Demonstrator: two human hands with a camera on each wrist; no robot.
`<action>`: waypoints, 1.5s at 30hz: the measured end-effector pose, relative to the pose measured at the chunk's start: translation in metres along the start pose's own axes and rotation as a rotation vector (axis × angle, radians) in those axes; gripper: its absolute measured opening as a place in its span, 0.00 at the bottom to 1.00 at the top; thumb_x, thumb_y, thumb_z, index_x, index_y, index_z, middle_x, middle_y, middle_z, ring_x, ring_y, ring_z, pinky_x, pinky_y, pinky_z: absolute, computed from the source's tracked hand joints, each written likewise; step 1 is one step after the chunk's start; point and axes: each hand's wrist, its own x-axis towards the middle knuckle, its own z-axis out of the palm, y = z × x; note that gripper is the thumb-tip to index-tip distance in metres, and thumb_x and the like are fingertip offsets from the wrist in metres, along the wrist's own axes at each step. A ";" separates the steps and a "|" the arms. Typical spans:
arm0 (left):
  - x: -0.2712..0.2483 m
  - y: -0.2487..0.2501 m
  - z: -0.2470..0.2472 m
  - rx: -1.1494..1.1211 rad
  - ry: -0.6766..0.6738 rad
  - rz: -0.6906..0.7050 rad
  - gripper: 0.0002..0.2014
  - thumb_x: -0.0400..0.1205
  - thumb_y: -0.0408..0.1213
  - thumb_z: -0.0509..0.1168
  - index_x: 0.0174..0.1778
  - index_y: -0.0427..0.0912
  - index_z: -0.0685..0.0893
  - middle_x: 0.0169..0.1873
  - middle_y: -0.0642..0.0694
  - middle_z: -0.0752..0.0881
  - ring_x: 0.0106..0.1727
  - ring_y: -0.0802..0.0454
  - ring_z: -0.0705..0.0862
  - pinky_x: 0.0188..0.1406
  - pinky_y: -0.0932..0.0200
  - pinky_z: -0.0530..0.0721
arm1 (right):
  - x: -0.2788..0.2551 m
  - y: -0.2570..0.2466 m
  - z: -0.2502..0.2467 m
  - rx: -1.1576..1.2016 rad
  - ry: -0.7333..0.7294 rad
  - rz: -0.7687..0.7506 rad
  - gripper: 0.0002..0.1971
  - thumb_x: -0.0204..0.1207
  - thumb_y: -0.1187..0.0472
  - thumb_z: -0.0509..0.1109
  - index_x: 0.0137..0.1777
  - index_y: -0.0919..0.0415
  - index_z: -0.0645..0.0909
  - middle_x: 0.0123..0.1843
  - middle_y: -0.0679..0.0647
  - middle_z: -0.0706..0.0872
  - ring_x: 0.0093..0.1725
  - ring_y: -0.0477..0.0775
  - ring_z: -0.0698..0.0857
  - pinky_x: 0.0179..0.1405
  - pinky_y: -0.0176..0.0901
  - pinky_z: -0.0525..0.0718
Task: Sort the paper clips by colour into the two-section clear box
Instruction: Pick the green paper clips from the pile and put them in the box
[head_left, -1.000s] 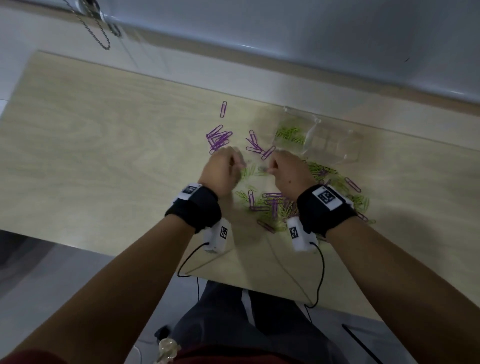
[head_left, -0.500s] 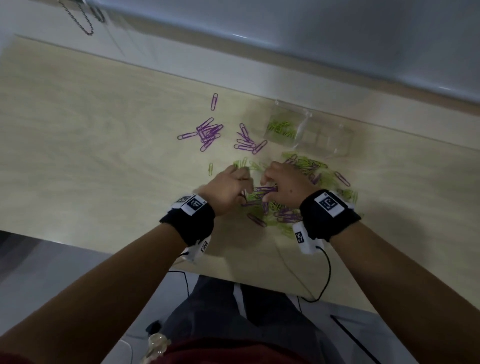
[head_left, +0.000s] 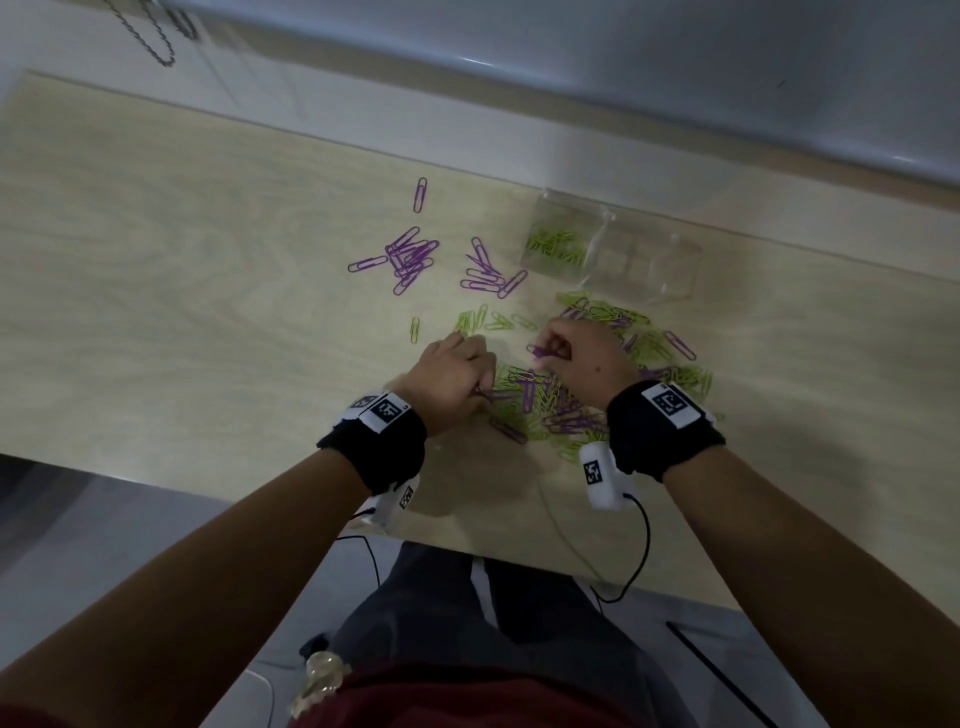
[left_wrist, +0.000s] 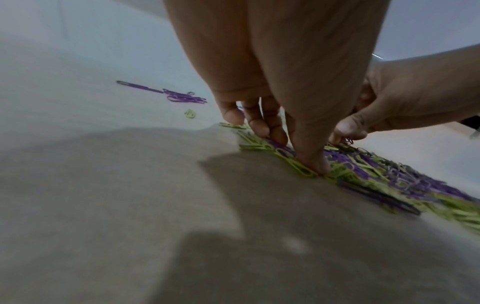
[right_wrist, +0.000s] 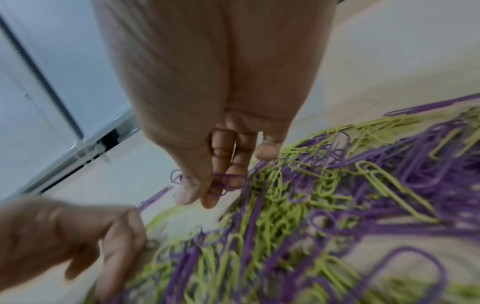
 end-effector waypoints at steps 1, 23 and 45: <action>-0.001 0.000 0.003 -0.046 0.011 -0.021 0.09 0.71 0.45 0.71 0.41 0.46 0.81 0.50 0.47 0.76 0.55 0.46 0.72 0.46 0.57 0.63 | 0.002 -0.002 -0.003 0.058 0.034 0.012 0.06 0.69 0.66 0.76 0.38 0.58 0.81 0.34 0.48 0.81 0.35 0.47 0.79 0.37 0.39 0.74; 0.007 -0.024 -0.038 -0.078 0.132 -0.060 0.11 0.73 0.41 0.74 0.49 0.45 0.86 0.53 0.43 0.80 0.55 0.41 0.74 0.52 0.48 0.77 | -0.027 -0.010 0.013 -0.382 -0.052 0.118 0.18 0.64 0.45 0.79 0.45 0.53 0.76 0.53 0.54 0.74 0.53 0.57 0.75 0.56 0.55 0.77; 0.006 -0.025 -0.044 -0.839 0.348 -0.309 0.06 0.74 0.27 0.72 0.40 0.40 0.82 0.30 0.54 0.81 0.30 0.66 0.78 0.36 0.70 0.74 | -0.018 -0.013 -0.004 0.234 0.037 0.171 0.09 0.73 0.70 0.70 0.47 0.58 0.75 0.37 0.57 0.79 0.41 0.58 0.83 0.50 0.48 0.86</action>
